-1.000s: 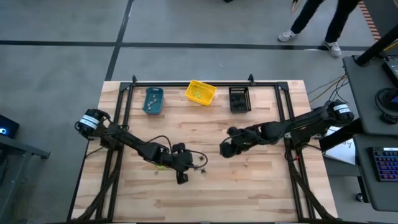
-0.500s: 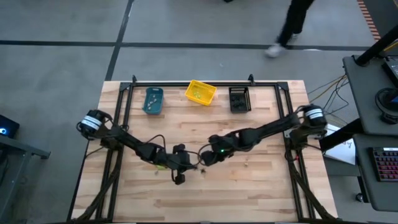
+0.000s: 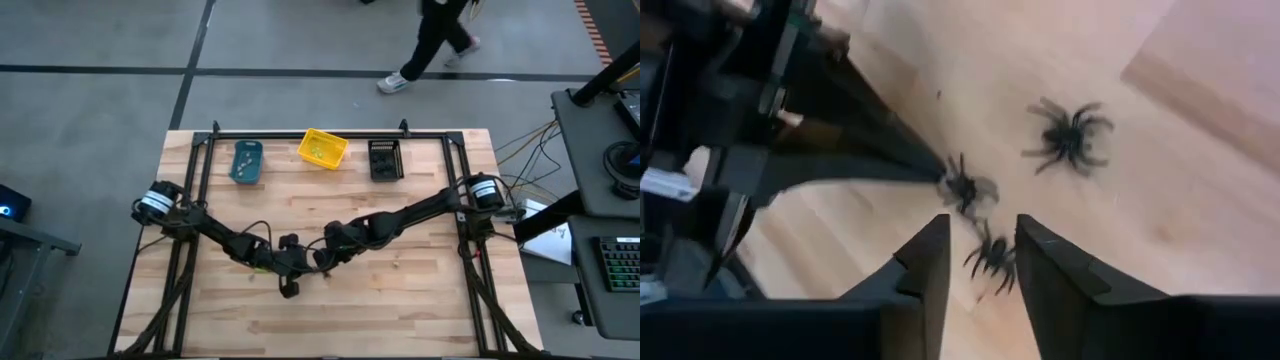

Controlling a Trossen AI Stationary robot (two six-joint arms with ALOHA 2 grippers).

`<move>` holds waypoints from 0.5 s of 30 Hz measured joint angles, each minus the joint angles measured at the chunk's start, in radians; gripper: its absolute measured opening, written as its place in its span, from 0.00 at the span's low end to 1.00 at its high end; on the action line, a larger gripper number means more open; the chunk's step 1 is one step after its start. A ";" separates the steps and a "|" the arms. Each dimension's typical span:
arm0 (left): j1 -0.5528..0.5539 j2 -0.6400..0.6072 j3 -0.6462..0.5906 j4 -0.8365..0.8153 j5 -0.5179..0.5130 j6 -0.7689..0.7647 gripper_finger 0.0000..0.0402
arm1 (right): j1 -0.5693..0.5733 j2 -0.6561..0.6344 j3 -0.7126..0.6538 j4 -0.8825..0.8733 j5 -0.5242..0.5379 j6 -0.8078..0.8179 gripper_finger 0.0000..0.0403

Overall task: Sort Halloween decoration
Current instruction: Put the black spider toy into the black bin

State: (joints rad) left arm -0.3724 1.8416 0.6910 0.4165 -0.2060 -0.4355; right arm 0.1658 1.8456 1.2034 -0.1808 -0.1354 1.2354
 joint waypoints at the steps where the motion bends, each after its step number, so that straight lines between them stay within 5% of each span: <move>1: -0.001 0.005 0.000 0.004 -0.002 -0.002 0.00 | 0.000 0.002 0.000 0.002 0.011 -0.008 0.27; 7: -0.001 0.012 -0.004 0.012 -0.003 -0.012 0.00 | 0.003 0.020 -0.004 0.012 0.035 -0.096 0.37; 15: -0.002 -0.021 -0.011 -0.008 0.010 0.010 0.00 | 0.111 0.023 -0.003 0.040 0.182 -0.608 0.41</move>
State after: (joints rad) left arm -0.3740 1.8201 0.6796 0.4087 -0.1963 -0.4260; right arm 0.2770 1.8683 1.2001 -0.1410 0.0468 0.6269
